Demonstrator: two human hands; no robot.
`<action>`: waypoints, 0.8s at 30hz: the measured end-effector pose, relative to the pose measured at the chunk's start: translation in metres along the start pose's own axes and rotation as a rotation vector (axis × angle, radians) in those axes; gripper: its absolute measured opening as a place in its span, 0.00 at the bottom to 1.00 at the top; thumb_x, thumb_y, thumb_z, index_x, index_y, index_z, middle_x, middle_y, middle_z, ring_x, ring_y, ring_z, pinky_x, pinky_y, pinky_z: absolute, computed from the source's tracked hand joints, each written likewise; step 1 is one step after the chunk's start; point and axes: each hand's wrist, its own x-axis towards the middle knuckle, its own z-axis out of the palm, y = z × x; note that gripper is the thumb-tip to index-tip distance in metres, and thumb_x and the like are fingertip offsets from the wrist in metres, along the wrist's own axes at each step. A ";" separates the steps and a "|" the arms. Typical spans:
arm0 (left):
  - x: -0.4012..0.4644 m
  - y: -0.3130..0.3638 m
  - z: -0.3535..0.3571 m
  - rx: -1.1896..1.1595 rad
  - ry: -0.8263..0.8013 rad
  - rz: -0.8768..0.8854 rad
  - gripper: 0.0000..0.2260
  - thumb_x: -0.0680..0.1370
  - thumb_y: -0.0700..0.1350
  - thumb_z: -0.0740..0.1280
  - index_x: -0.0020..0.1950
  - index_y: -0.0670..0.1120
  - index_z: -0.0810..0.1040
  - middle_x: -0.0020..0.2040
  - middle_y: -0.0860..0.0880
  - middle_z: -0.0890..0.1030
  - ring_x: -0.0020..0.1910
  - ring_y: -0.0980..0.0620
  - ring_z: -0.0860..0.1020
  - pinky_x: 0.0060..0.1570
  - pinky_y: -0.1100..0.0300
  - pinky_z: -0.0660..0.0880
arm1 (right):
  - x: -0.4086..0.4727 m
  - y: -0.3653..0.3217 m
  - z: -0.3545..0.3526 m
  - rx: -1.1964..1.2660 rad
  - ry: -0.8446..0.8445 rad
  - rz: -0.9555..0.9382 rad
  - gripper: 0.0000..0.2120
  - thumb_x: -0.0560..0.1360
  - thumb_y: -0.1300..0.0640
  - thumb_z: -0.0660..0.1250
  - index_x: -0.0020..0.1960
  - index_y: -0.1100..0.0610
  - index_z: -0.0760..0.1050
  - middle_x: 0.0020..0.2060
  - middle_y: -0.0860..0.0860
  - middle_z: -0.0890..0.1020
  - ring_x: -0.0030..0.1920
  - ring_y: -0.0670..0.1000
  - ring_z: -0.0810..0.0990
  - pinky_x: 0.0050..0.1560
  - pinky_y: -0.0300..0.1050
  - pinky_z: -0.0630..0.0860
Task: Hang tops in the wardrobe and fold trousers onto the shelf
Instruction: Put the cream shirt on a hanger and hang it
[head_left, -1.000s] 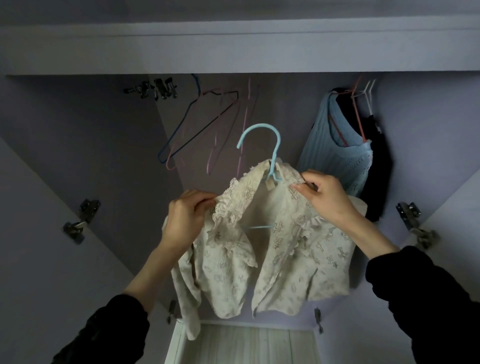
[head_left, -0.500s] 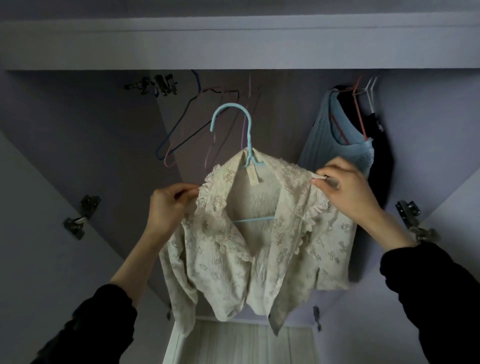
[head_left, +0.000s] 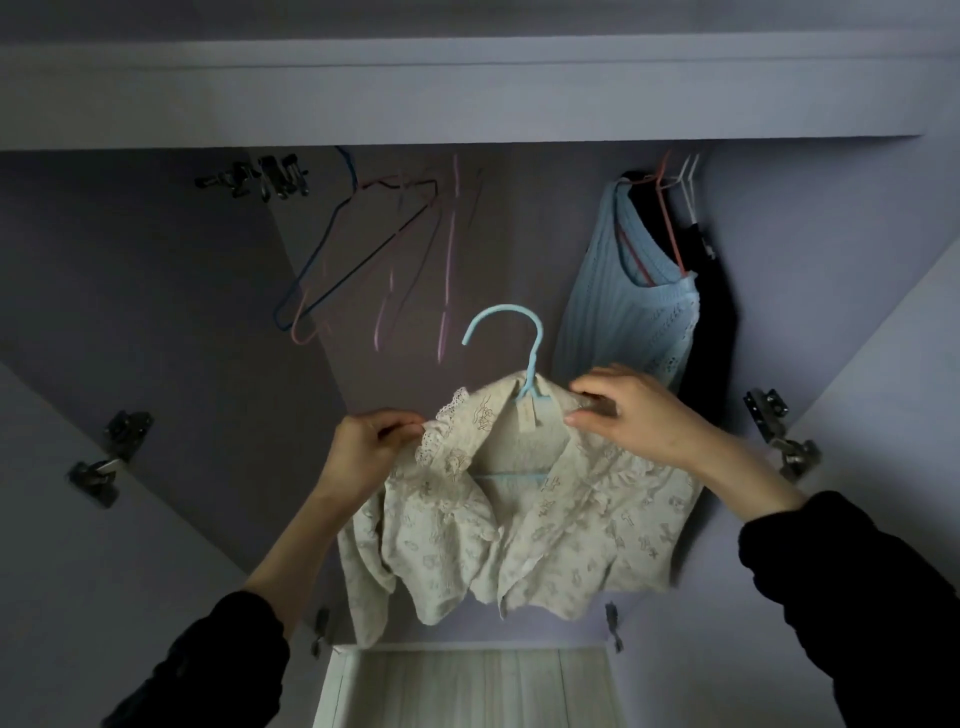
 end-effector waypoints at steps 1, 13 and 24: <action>0.001 0.002 0.004 0.008 -0.020 0.009 0.06 0.74 0.35 0.69 0.44 0.45 0.83 0.33 0.63 0.81 0.38 0.70 0.78 0.44 0.77 0.72 | -0.001 -0.001 -0.002 -0.002 0.002 0.020 0.08 0.74 0.53 0.68 0.39 0.53 0.73 0.33 0.45 0.72 0.39 0.46 0.71 0.44 0.45 0.69; 0.024 0.034 0.033 0.453 -0.087 0.401 0.15 0.72 0.41 0.57 0.47 0.37 0.81 0.46 0.39 0.82 0.46 0.43 0.80 0.46 0.59 0.71 | -0.017 0.030 -0.016 0.448 -0.125 0.627 0.07 0.74 0.58 0.68 0.41 0.57 0.72 0.35 0.55 0.70 0.36 0.50 0.70 0.38 0.42 0.63; 0.056 0.092 0.020 0.638 0.173 0.711 0.13 0.73 0.37 0.65 0.57 0.44 0.80 0.60 0.41 0.76 0.60 0.42 0.70 0.51 0.45 0.71 | 0.011 0.030 -0.054 0.996 -0.327 0.880 0.10 0.78 0.60 0.62 0.56 0.63 0.77 0.45 0.58 0.82 0.46 0.56 0.80 0.47 0.50 0.75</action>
